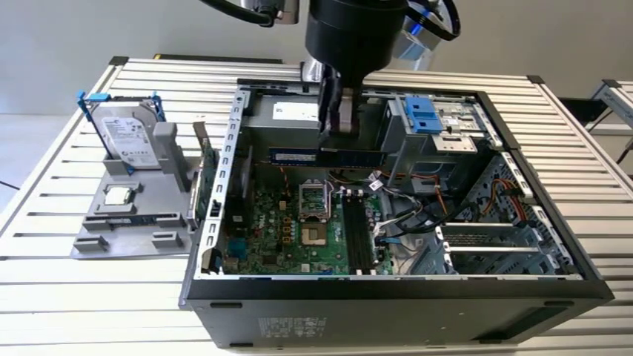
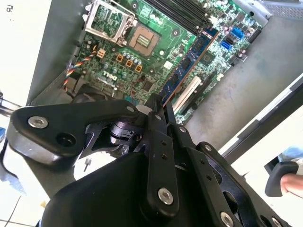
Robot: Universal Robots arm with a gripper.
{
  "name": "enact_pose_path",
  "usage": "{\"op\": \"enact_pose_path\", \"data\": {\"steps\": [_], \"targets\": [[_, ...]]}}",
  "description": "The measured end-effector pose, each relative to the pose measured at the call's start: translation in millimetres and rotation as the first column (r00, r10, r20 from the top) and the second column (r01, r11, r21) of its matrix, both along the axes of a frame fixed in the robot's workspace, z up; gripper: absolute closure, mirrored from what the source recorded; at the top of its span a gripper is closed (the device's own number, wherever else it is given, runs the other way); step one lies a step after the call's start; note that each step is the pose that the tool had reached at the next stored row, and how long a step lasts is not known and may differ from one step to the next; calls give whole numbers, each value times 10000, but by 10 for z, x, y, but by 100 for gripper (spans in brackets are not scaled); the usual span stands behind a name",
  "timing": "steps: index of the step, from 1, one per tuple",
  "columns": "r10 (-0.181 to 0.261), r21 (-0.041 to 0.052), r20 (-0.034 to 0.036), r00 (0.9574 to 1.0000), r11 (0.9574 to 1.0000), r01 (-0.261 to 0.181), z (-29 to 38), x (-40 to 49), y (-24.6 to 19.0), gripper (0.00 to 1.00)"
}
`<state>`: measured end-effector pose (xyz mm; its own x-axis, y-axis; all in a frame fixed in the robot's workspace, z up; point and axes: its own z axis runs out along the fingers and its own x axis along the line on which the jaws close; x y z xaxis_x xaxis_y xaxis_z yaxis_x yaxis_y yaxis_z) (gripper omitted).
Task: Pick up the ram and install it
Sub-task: 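Pick up the ram and move it above insertion slot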
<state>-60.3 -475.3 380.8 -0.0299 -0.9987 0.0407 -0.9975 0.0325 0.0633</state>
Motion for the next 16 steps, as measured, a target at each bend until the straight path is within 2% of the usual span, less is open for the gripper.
{"op": "enact_pose_path", "data": {"steps": [16], "targets": [[-20, -22, -1, 10000, 10000, 20, 0, 190, 0, 100]]}}
